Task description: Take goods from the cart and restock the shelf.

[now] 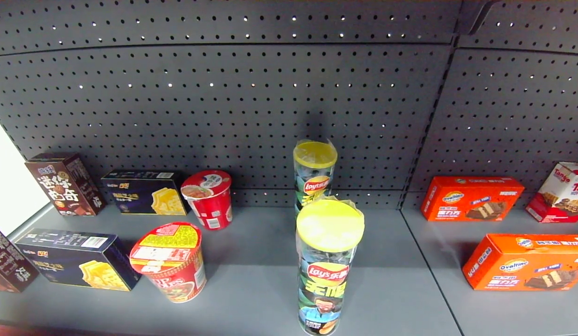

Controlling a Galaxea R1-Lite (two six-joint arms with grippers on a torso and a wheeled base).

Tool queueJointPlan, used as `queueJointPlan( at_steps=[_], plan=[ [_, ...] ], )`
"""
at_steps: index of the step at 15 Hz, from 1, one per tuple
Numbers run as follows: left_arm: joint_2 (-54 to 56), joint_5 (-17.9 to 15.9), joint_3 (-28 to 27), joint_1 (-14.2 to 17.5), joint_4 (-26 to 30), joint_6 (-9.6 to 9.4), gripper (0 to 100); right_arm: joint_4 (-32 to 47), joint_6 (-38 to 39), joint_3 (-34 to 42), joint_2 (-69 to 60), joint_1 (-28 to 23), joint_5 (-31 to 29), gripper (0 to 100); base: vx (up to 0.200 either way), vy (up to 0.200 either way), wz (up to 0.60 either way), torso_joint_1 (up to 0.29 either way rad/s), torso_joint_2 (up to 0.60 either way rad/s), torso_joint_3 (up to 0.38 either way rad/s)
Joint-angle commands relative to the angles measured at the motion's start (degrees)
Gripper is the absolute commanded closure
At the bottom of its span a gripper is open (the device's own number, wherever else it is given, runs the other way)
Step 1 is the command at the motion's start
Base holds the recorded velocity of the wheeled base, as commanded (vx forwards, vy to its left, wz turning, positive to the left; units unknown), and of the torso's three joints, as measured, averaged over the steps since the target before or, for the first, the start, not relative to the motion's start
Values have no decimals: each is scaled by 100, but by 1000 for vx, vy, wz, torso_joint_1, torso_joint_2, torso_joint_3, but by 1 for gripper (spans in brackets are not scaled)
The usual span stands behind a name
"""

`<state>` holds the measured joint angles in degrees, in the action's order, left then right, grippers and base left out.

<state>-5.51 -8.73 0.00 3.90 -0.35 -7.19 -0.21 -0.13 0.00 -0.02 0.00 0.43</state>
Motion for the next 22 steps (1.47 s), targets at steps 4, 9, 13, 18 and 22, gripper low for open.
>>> queueJointPlan(
  at_steps=[4, 9, 13, 18, 22],
  plan=[
    [305, 504, 0, -381, 9, 236, 0, 3, -4, 0, 2, 0, 1, 0, 0, 0, 0, 0, 0, 0],
    [551, 829, 0, -390, 9, 368, 0, -6, -4, 0, 2, 0, 1, 0, 0, 0, 0, 0, 0, 0],
    [551, 723, 0, -399, 0, 658, 0, 3, -4, 0, 2, 0, 1, 0, 0, 0, 0, 0, 0, 0],
    [551, 785, 0, -399, 0, 675, 0, 3, -4, 0, 2, 0, 10, 0, 0, 0, 0, 0, 0, 0],
    [551, 759, 0, -399, 0, 649, 0, -6, -4, 0, 2, 0, 10, 0, 0, 0, 0, 0, 0, 0]
  ],
)
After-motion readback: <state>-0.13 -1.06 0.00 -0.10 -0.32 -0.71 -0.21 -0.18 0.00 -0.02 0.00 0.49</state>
